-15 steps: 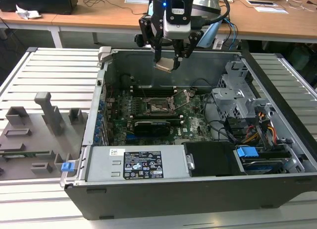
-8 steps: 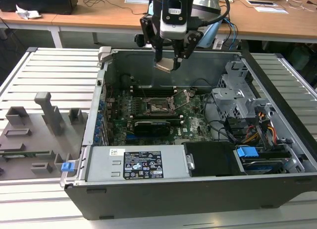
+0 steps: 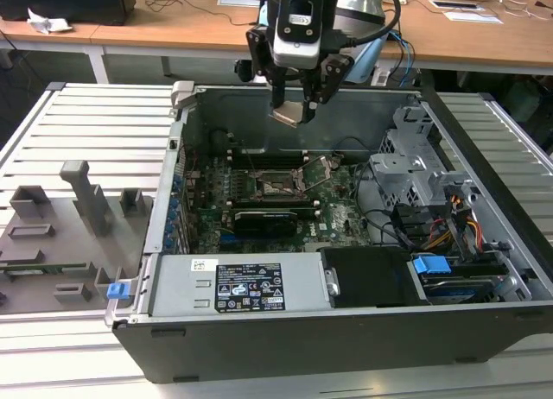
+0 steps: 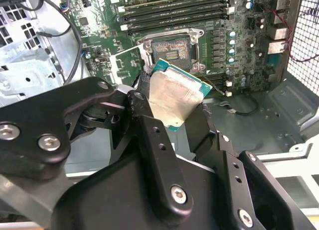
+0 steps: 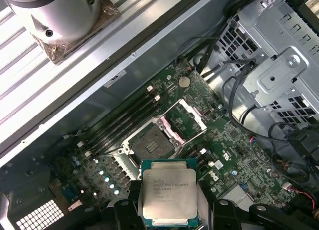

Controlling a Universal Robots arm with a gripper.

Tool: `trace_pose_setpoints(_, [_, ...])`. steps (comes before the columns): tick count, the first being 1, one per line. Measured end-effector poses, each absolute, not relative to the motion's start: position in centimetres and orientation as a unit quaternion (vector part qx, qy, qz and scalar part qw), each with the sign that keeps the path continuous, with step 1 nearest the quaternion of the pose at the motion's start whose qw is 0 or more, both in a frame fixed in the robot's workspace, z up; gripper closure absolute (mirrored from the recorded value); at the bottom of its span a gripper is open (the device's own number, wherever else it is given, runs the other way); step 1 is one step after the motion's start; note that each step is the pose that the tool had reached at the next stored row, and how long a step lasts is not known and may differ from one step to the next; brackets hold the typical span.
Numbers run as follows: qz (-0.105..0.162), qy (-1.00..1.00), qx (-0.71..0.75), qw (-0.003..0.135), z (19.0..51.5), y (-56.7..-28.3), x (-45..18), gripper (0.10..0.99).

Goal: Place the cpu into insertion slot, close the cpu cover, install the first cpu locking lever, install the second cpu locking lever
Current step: 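Place the cpu into insertion slot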

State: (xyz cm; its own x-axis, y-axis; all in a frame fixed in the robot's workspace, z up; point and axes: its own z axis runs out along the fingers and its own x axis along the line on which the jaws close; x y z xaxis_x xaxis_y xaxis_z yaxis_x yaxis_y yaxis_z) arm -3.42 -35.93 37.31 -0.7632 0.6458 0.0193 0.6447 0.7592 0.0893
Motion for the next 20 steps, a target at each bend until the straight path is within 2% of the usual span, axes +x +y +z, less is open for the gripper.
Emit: trace_pose_setpoints(20, [0.045,0.916,0.398,0.009,37.2,-35.93,-3.42,0.561])
